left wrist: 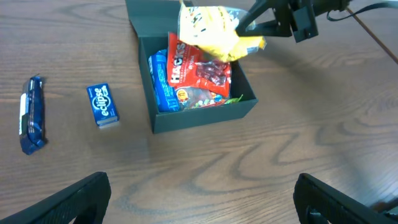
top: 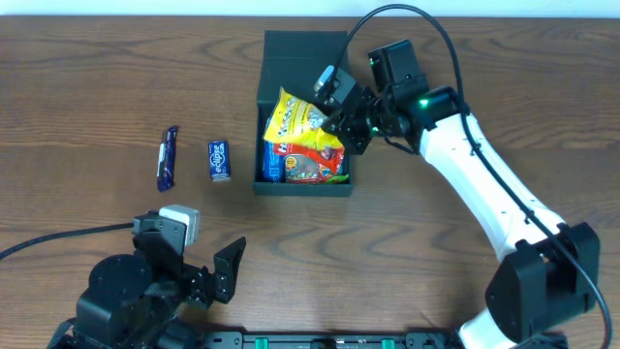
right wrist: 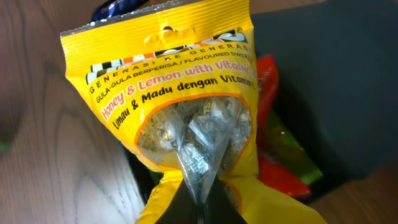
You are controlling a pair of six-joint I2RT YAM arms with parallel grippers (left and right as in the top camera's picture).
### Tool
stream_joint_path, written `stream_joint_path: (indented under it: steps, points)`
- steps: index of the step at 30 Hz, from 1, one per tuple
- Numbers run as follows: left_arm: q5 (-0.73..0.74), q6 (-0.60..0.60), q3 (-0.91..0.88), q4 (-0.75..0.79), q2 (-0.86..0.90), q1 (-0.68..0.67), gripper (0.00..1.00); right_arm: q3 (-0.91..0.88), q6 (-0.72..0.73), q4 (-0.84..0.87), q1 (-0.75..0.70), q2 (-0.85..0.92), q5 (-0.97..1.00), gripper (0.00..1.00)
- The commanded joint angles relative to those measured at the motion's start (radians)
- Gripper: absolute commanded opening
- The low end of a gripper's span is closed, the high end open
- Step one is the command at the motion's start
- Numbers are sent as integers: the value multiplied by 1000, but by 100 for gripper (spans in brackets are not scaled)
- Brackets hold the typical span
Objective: Pack container
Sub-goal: 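Carry the yellow HACKS bag over the box and lower it in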
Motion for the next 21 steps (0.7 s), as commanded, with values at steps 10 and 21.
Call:
stream_joint_path:
  steps: [10, 21]
  points:
    - [-10, 22, 18, -1, -4, 2, 95, -200, -18, 148, 32, 9, 8, 49]
    - [-10, 22, 18, -1, -4, 2, 95, -172, 101, 178, 34, 0, 6, 65]
